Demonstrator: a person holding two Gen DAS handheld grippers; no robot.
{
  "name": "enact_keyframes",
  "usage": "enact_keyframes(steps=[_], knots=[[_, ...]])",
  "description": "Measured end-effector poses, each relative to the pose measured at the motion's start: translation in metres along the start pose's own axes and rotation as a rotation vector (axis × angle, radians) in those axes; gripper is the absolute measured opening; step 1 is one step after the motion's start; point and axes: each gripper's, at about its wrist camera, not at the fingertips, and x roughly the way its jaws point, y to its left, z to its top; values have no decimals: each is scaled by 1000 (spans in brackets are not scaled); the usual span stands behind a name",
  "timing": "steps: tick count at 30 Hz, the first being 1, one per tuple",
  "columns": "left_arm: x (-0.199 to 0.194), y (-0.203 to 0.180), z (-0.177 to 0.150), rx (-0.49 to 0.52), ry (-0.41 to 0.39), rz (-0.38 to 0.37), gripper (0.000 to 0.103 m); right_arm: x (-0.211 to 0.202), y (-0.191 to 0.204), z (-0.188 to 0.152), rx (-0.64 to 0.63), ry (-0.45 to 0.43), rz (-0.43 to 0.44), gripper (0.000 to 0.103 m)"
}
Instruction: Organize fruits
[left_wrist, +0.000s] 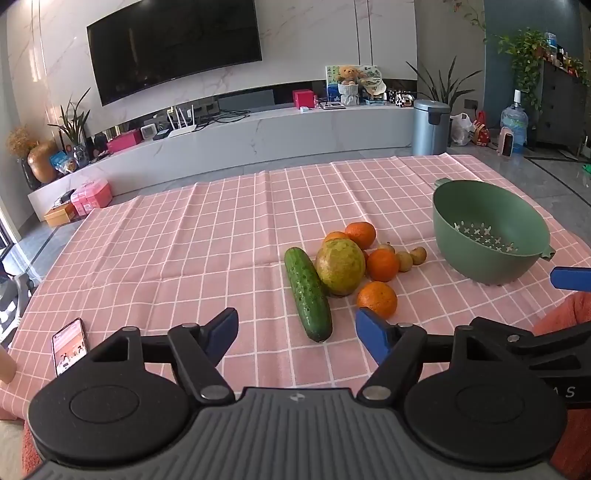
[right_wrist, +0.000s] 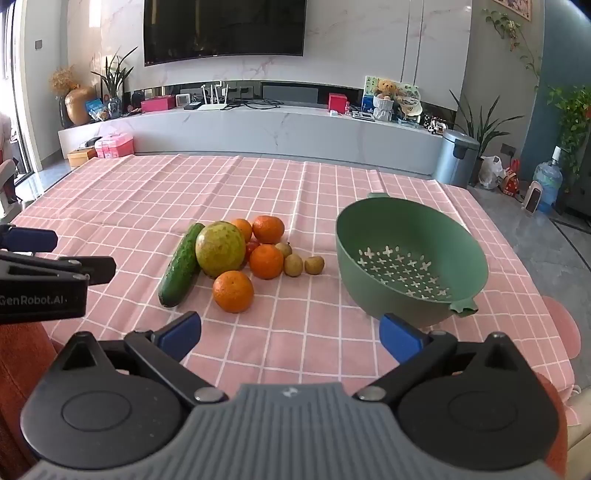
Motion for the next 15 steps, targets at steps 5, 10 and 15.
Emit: enact_keyframes(steps=[5,10,15], knots=[[5,6,-2,-9,6,-10,80,0,1,1,-2,-2,4,99],[3,6,-3,-9,12,-14,78,1,0,-6,-2,0,6,99],[4,-1,-1,-5,15,-10,78,2,0,-7,-5,8,2,99]])
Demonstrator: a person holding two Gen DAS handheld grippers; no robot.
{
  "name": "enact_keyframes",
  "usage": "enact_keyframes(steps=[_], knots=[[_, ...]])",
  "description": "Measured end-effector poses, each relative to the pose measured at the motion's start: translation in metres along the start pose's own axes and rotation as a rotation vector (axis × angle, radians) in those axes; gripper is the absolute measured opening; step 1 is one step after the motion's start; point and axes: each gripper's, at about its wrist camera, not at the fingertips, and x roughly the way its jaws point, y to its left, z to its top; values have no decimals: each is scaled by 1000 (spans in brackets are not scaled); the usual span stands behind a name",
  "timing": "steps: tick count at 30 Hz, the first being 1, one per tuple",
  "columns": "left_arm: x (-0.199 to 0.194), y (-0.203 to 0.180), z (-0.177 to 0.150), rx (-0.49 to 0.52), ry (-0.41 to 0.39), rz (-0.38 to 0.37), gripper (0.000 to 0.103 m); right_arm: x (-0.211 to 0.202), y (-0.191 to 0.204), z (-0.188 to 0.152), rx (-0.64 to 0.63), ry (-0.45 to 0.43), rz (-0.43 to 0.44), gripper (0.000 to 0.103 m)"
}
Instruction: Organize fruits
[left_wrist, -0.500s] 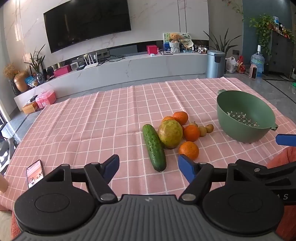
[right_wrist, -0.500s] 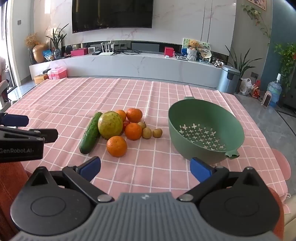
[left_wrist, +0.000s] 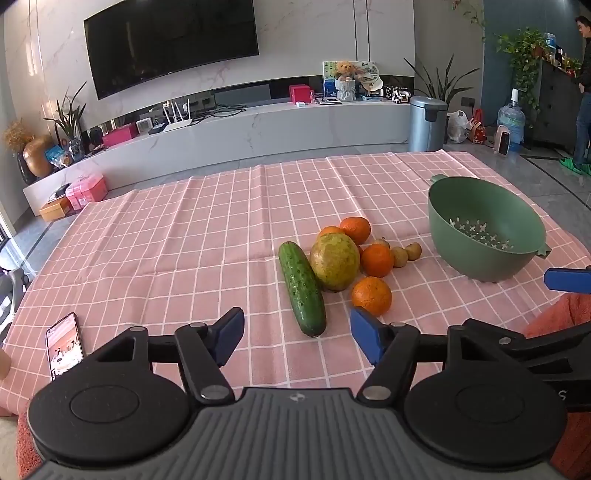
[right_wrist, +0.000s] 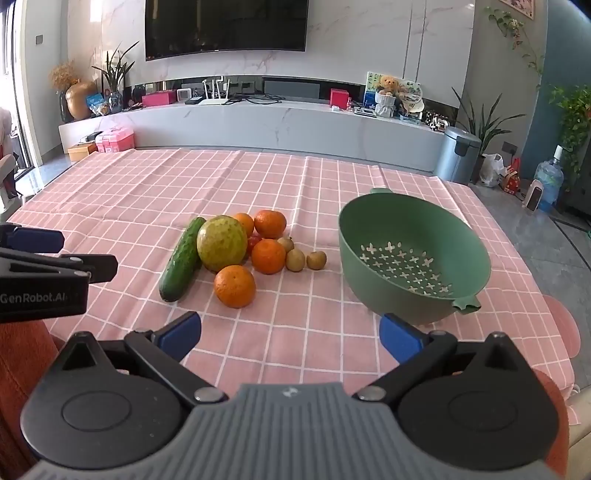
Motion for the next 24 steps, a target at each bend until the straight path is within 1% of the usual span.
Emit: enact_keyframes(steps=[1,24], knots=[[0,0,0,0,-1,-1,78,1,2,7,-5,10,-4,99],[-3,1,1,-3,-5,2,78,1,5,7,-16,21,-14,99]])
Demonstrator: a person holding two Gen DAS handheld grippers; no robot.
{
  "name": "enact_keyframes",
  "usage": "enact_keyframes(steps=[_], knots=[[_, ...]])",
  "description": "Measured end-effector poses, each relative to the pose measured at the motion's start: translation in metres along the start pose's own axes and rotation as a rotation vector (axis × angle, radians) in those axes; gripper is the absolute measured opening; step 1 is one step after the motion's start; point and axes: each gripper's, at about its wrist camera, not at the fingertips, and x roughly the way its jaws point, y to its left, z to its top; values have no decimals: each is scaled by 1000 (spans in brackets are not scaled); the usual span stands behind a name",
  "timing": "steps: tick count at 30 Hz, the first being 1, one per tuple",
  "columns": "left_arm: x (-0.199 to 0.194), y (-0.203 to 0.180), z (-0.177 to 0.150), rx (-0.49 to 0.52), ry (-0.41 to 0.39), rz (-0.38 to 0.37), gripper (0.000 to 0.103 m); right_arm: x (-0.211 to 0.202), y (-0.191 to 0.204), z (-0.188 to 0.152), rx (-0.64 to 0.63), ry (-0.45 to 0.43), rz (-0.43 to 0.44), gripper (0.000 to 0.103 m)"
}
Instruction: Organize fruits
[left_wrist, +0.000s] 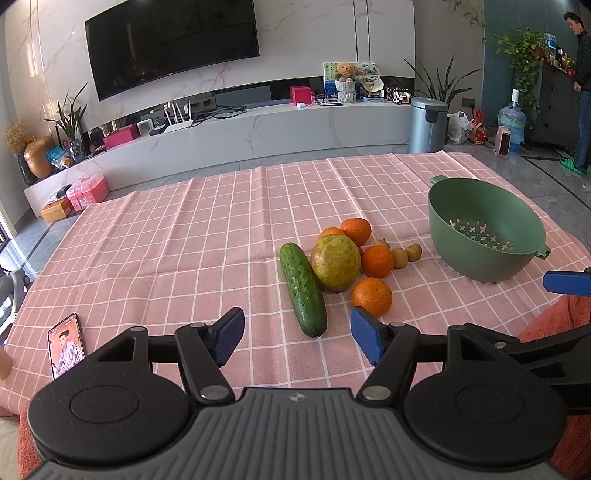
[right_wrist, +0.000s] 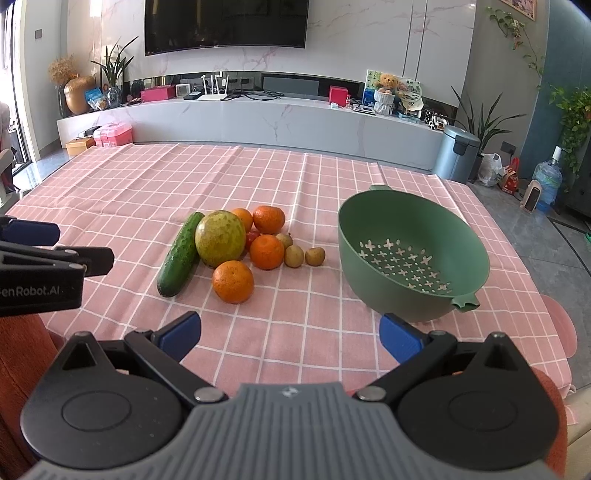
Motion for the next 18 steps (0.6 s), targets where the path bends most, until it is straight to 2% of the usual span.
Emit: enact_keyframes(steps=[18], knots=[[-2,4,1,-18,0,10,77,1,2,1,-4,7,1,99]])
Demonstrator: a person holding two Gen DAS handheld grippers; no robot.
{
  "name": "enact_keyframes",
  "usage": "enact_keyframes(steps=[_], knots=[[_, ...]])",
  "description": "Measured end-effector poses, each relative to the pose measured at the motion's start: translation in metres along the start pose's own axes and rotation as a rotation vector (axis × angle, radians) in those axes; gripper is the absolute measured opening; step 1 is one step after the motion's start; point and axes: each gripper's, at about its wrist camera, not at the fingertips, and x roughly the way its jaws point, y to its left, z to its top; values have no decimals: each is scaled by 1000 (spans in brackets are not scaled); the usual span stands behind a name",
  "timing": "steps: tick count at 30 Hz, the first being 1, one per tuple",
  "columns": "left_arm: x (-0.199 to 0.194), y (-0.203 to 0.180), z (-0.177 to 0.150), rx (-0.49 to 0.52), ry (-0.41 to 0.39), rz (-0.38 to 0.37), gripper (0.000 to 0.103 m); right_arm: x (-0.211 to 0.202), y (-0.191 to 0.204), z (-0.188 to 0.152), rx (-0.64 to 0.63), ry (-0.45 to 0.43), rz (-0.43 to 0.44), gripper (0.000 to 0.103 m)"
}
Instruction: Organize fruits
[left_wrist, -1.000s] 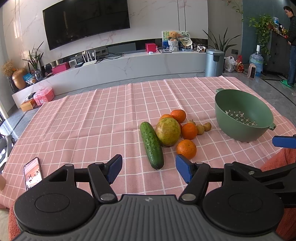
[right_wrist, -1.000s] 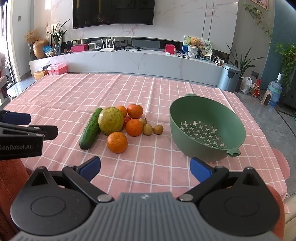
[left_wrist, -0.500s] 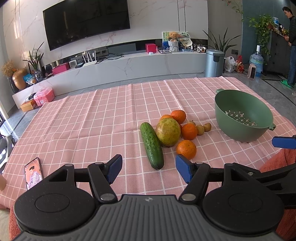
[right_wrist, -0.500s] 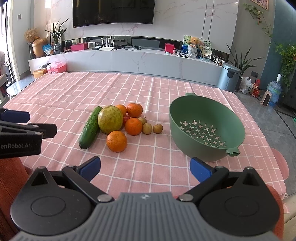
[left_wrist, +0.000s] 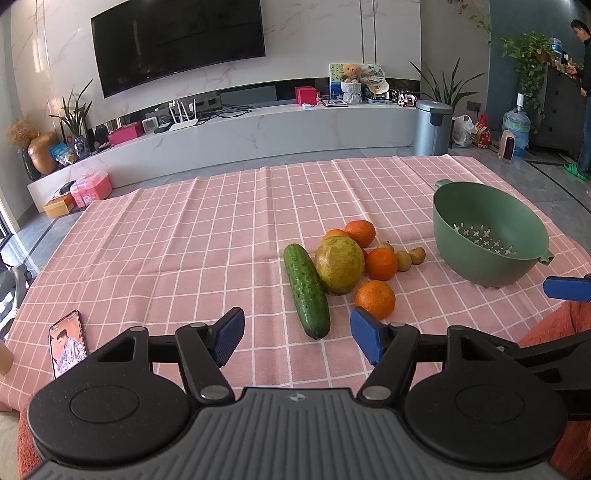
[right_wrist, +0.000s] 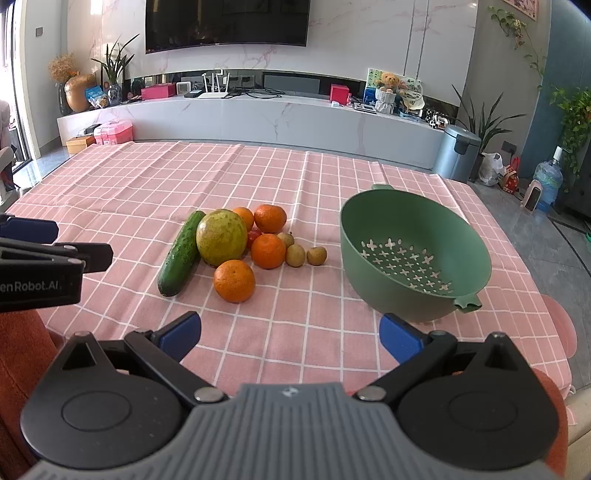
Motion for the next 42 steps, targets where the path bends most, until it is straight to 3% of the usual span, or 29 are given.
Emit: enact_keyframes(steps=[35,40,42], knots=[[5,7,2,-41,15,10,74,7,5,5,-17,15,0,99],[13,11,11,-49,40,-27,69,13,3,8,-6,12,29,99],[19,15,17,-69,55,-55,62,17,2,10,-10,1,43,98]])
